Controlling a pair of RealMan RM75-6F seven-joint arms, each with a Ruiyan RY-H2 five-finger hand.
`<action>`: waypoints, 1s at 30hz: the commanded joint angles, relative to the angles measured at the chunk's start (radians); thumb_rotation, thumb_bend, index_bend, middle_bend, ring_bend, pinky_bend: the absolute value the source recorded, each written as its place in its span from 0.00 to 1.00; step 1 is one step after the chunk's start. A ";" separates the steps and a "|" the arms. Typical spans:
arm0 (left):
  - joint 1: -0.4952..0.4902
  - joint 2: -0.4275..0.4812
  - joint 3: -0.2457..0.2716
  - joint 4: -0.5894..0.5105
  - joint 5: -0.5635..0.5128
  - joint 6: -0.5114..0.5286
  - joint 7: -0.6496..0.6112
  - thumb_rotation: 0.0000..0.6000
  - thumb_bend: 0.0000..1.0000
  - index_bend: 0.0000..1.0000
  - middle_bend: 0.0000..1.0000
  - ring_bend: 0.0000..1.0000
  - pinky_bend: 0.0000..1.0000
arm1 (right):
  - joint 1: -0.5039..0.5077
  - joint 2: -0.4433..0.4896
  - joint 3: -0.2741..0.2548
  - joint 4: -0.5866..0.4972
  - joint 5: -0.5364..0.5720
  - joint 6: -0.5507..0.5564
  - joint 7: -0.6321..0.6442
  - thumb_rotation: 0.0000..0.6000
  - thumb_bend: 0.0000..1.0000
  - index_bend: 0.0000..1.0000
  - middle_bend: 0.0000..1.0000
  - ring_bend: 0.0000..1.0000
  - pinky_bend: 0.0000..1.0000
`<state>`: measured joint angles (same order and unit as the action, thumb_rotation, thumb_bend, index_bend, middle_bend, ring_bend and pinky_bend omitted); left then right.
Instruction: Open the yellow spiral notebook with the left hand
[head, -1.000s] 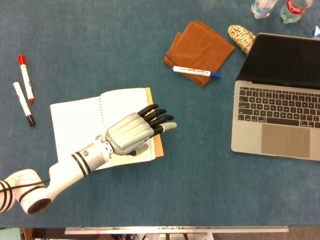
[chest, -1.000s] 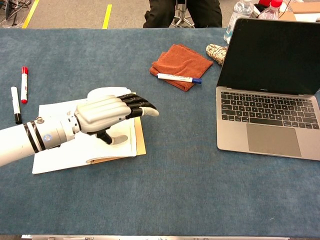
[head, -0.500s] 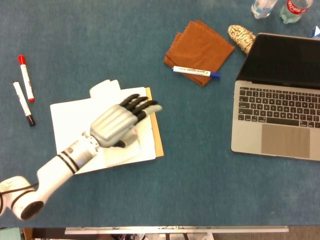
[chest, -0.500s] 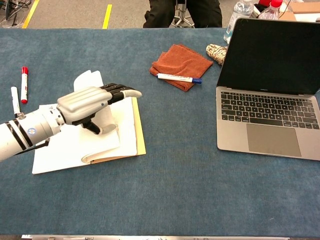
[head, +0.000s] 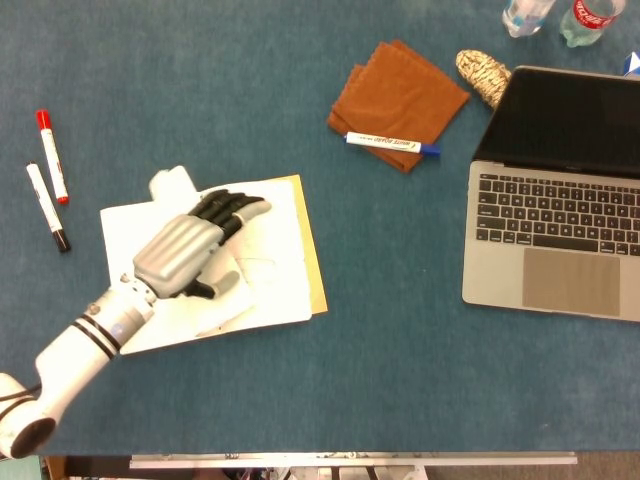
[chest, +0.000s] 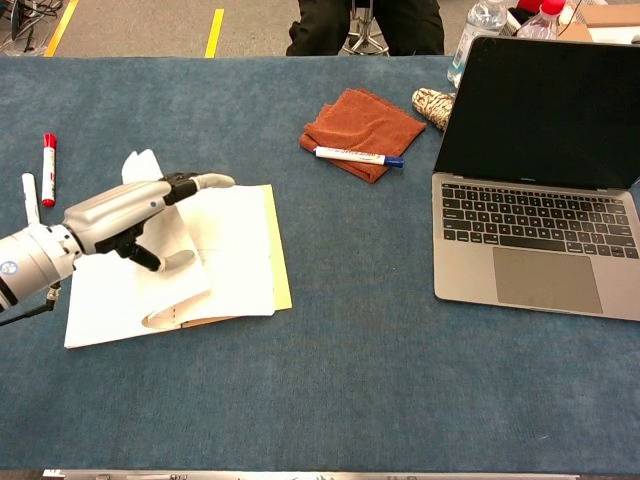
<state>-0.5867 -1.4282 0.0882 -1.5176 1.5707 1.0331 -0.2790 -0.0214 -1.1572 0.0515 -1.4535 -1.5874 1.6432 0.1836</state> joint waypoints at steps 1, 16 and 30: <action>-0.012 -0.018 -0.003 -0.010 0.012 -0.012 0.012 1.00 0.36 0.04 0.06 0.01 0.00 | -0.003 0.001 0.000 0.000 0.001 0.003 0.003 1.00 0.19 0.14 0.18 0.10 0.18; -0.055 -0.103 -0.034 -0.052 -0.005 -0.079 0.070 1.00 0.36 0.01 0.05 0.01 0.00 | -0.008 -0.005 0.000 0.019 0.003 0.010 0.022 1.00 0.19 0.14 0.18 0.10 0.18; -0.080 -0.132 -0.045 -0.102 -0.021 -0.116 0.103 1.00 0.36 0.00 0.03 0.00 0.00 | -0.010 -0.010 0.001 0.035 0.004 0.013 0.041 1.00 0.19 0.14 0.18 0.10 0.18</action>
<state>-0.6670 -1.5699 0.0458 -1.6096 1.5471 0.9100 -0.1830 -0.0313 -1.1670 0.0526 -1.4185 -1.5832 1.6560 0.2241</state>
